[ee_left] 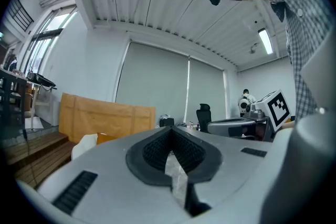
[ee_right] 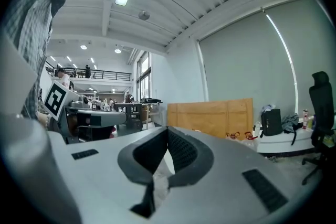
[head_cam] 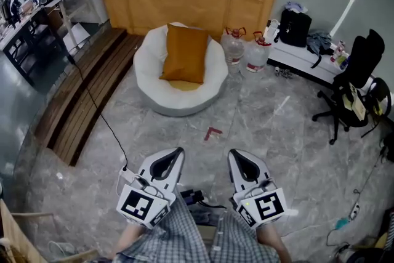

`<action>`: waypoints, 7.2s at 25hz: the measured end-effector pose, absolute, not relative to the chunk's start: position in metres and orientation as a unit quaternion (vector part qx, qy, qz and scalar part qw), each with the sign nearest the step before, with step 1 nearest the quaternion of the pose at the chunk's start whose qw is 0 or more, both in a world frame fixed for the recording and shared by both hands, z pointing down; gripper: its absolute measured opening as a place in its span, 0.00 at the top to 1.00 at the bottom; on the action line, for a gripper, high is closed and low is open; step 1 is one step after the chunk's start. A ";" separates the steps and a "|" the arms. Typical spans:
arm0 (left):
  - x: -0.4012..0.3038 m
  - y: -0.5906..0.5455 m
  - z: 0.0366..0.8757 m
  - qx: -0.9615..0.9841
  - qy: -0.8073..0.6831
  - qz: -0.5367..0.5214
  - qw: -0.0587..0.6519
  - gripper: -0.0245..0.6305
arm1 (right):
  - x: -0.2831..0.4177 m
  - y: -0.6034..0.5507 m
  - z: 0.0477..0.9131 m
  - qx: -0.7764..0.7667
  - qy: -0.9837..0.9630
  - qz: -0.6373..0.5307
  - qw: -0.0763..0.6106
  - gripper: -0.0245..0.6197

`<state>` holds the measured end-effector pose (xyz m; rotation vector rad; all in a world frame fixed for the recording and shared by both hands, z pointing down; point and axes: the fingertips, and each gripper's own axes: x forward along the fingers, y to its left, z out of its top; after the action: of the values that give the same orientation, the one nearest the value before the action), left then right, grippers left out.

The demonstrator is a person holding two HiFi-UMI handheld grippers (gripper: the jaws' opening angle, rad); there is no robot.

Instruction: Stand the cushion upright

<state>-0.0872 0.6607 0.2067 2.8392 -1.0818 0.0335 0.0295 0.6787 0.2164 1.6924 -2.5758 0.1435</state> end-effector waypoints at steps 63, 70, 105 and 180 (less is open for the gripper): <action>-0.101 0.315 0.215 0.927 -0.363 0.005 0.093 0.95 | 0.056 0.364 0.232 0.600 -0.793 0.096 0.035 0.95; -0.081 0.282 0.213 0.920 -0.381 0.004 0.094 0.95 | 0.081 0.324 0.239 0.587 -0.802 0.103 0.041 0.95; 0.041 0.115 0.218 0.887 -0.447 0.001 0.113 0.95 | 0.214 0.146 0.250 0.537 -0.832 0.118 0.073 0.95; -0.073 -0.455 0.585 0.750 -0.546 0.257 0.272 0.73 | 0.224 -0.430 0.687 0.429 -0.803 0.387 0.147 0.67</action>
<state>-0.0733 -0.4551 0.5852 2.0182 -1.4684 0.6915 0.2242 -0.4303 0.6871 1.2335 -2.3121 1.1124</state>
